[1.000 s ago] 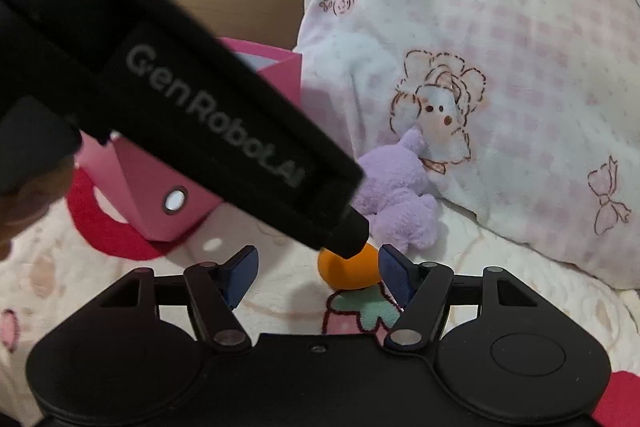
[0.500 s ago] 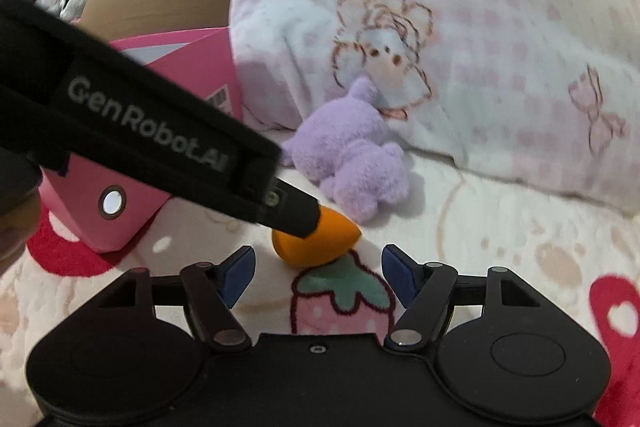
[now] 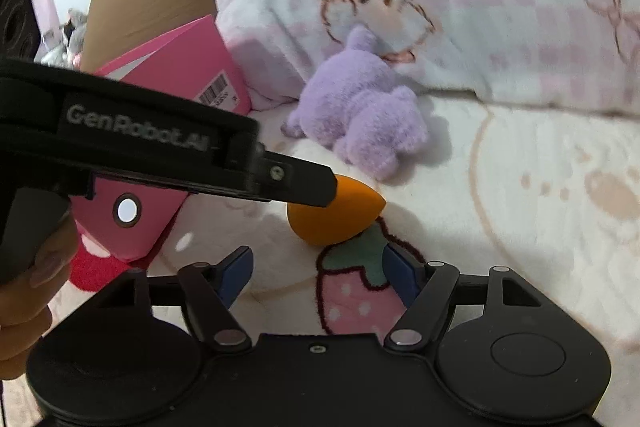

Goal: Organize objects

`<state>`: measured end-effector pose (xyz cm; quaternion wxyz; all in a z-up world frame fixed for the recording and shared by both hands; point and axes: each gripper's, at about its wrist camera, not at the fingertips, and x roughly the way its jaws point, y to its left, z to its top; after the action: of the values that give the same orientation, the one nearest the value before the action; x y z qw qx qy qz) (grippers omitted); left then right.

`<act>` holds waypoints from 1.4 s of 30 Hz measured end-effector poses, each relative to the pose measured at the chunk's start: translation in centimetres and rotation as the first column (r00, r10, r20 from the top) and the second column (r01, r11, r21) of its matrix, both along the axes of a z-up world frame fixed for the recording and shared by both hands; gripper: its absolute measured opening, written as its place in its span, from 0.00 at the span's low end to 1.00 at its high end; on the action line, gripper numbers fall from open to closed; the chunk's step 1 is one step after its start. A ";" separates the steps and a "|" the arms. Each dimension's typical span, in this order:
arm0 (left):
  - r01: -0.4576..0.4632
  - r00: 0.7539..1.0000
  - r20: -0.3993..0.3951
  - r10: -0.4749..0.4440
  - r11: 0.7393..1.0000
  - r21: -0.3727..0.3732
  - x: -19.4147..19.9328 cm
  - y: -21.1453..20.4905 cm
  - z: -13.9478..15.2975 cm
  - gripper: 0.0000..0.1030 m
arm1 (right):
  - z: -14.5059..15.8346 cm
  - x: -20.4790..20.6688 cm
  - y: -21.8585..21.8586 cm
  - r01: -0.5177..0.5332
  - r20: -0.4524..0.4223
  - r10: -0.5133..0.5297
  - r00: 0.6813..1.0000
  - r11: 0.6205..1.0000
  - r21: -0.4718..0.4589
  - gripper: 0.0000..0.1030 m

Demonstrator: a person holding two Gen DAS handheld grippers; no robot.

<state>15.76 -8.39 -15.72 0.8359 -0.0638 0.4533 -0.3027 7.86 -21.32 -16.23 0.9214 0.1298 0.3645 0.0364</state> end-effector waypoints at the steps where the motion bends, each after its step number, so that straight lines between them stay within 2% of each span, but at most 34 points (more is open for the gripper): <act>1: 0.007 1.000 -0.015 -0.007 1.000 0.003 0.1 -0.2 -0.1 0.39 | -0.1 -0.1 0.1 -0.011 0.000 0.011 1.000 1.000 -0.004 0.75; 3: 0.024 0.999 -0.032 -0.024 1.000 0.014 0.1 -0.5 -0.3 0.36 | -0.3 0.1 0.6 -0.049 -0.018 0.048 0.999 0.998 -0.034 0.80; 5: 0.034 0.999 -0.025 -0.033 0.999 0.021 0.0 -0.8 -0.3 0.34 | -0.4 0.4 1.2 -0.095 -0.039 0.093 0.995 0.994 -0.056 0.91; 8: 0.038 0.999 -0.025 -0.038 0.999 0.019 -0.1 -1.1 -0.1 0.30 | -0.3 0.3 1.5 -0.077 -0.043 0.074 0.996 0.994 -0.074 0.91; 9: 0.042 0.999 -0.024 -0.041 0.999 0.015 -0.1 -1.2 -0.1 0.28 | -0.2 0.1 1.4 -0.056 -0.032 0.054 0.998 0.996 -0.069 0.90; 11: 0.050 0.999 -0.021 -0.049 0.999 0.016 -0.3 -1.2 -0.1 0.27 | -0.1 -0.2 1.3 -0.022 -0.011 0.021 1.000 0.996 -0.084 0.79; 13: 0.054 0.998 -0.021 -0.054 0.998 0.017 -0.4 -1.3 -0.2 0.27 | -0.2 -0.4 1.2 -0.008 0.009 0.009 1.000 0.994 -0.112 0.74; 18: 0.067 0.997 -0.039 -0.069 0.997 -0.037 -0.5 -0.9 0.1 0.26 | -1.0 -0.7 0.0 0.005 0.077 -0.001 0.997 0.999 -0.048 0.75; 23: 0.055 0.997 -0.046 -0.056 0.998 -0.026 -0.4 -1.0 0.0 0.26 | -0.9 -0.1 0.0 0.055 0.068 -0.048 0.997 0.994 -0.097 0.54; 29: 0.025 0.998 -0.058 -0.027 0.999 -0.040 -0.3 -0.7 -0.4 0.26 | -1.2 -0.7 0.6 0.054 0.088 -0.041 0.995 0.987 -0.153 0.52; 32: 0.008 0.998 -0.066 -0.012 0.998 -0.063 -0.2 -0.5 -0.7 0.26 | -1.1 -0.7 0.6 0.055 0.091 -0.043 0.995 0.989 -0.137 0.51; 37: 0.038 0.997 -0.069 -0.044 0.995 -0.093 -0.3 -0.3 -0.6 0.25 | -1.1 -0.9 0.5 0.062 0.094 -0.049 0.994 0.989 -0.135 0.51; 42: 0.036 0.996 -0.079 -0.042 0.997 -0.073 -0.5 -0.4 -0.3 0.24 | -0.3 -0.9 0.7 0.071 0.079 -0.062 0.995 0.990 -0.126 0.50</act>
<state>15.25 -8.76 -16.01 0.8082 -0.0969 0.4765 -0.3322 7.00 -20.63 -16.53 0.9415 0.0810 0.3269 -0.0131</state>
